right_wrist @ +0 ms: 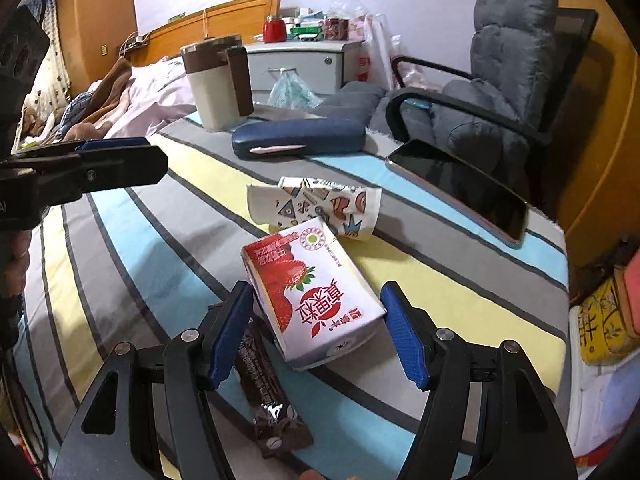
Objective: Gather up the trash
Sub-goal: 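Grasp the patterned paper cup with the left tool while the right tool grasps the red-white juice carton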
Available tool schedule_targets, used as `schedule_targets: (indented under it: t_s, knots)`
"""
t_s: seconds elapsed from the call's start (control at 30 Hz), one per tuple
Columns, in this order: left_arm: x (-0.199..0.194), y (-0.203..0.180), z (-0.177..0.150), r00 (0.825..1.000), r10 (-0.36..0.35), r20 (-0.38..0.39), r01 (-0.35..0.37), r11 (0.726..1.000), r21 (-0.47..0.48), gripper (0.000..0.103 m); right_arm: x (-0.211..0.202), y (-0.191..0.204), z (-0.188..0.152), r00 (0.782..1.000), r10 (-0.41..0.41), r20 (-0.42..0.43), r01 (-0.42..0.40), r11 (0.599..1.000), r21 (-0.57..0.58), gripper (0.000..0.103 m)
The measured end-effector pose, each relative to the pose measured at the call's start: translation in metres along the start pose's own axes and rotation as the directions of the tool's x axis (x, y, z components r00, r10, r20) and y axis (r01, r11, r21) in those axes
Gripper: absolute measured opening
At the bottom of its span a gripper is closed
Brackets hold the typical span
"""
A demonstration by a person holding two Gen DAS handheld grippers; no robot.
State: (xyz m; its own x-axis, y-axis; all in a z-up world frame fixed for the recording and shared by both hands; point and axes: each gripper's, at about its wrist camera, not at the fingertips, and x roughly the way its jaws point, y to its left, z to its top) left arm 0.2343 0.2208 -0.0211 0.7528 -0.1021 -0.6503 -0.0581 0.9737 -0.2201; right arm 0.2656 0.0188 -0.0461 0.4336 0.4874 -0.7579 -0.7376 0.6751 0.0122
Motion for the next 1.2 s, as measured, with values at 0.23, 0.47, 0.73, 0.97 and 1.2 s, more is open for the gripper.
schedule_targets:
  t_s: [0.23, 0.47, 0.73, 0.97, 1.2]
  knots:
    - [0.009, -0.006, 0.001, 1.0, -0.008, -0.016, 0.008, 1.0, 0.02, 0.071, -0.004, -0.008, -0.005, 1.0, 0.022, -0.004, -0.022, 0.997, 0.075, 0.062]
    - [0.024, -0.02, 0.006, 0.997, -0.065, -0.029, 0.066, 0.996, 0.058, 0.071, -0.013, -0.024, -0.015, 1.0, -0.021, -0.006, 0.022, 0.991, 0.131, 0.06]
    - [0.055, -0.047, 0.012, 0.998, -0.035, -0.054, 0.044, 0.984, 0.173, 0.071, -0.027, -0.046, -0.026, 0.997, -0.08, -0.012, 0.081, 0.971, 0.227, 0.06]
    - [0.074, -0.071, 0.012, 0.999, -0.026, -0.048, 0.039, 0.954, 0.298, 0.07, -0.031, -0.054, -0.03, 0.996, -0.09, 0.0, 0.087, 0.961, 0.263, 0.06]
    - [0.093, -0.072, 0.008, 0.997, 0.012, -0.08, 0.013, 0.952, 0.306, 0.057, -0.03, -0.056, -0.032, 0.995, -0.097, 0.004, 0.092, 0.96, 0.265, 0.06]
